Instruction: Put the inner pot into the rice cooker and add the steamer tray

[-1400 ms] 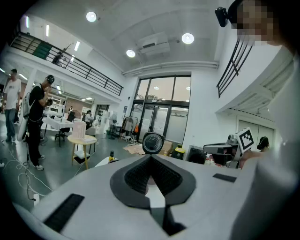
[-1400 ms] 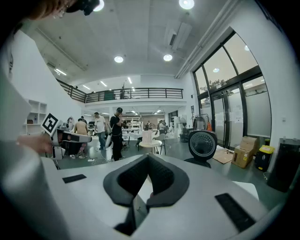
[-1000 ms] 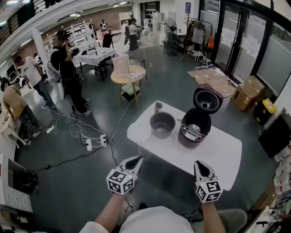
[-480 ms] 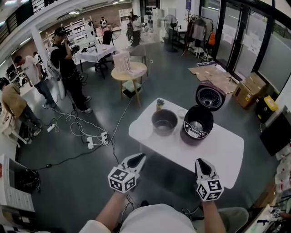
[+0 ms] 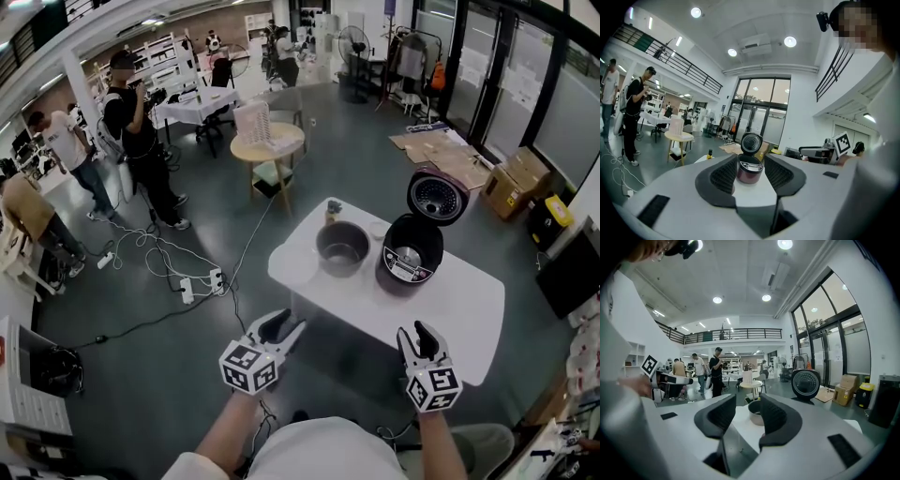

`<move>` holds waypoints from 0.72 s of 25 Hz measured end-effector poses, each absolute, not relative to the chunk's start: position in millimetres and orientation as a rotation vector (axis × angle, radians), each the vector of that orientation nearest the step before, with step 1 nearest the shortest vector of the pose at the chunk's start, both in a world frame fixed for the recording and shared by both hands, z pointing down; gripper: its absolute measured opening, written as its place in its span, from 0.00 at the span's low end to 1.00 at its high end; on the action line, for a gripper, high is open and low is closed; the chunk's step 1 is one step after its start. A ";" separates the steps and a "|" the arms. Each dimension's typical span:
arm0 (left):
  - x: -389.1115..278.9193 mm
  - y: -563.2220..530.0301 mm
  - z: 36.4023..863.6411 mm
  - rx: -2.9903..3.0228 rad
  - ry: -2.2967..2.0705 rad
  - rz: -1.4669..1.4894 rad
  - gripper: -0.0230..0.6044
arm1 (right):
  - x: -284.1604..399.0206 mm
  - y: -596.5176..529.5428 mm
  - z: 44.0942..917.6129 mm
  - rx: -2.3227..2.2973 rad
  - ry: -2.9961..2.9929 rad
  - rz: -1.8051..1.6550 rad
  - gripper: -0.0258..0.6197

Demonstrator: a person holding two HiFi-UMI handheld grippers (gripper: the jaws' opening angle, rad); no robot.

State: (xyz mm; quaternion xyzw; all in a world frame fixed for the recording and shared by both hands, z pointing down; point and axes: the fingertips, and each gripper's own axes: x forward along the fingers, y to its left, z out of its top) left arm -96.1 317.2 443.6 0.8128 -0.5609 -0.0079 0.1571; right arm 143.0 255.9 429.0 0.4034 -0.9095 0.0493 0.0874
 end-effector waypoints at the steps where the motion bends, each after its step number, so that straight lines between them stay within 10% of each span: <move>1: -98.8 318.3 444.1 2.319 -1.605 -0.028 0.37 | 142.8 256.6 428.9 1.205 -2.707 0.152 0.32; 18: -132.2 329.6 470.8 2.325 -1.512 0.009 0.41 | 109.7 272.0 445.7 1.255 -2.658 0.184 0.34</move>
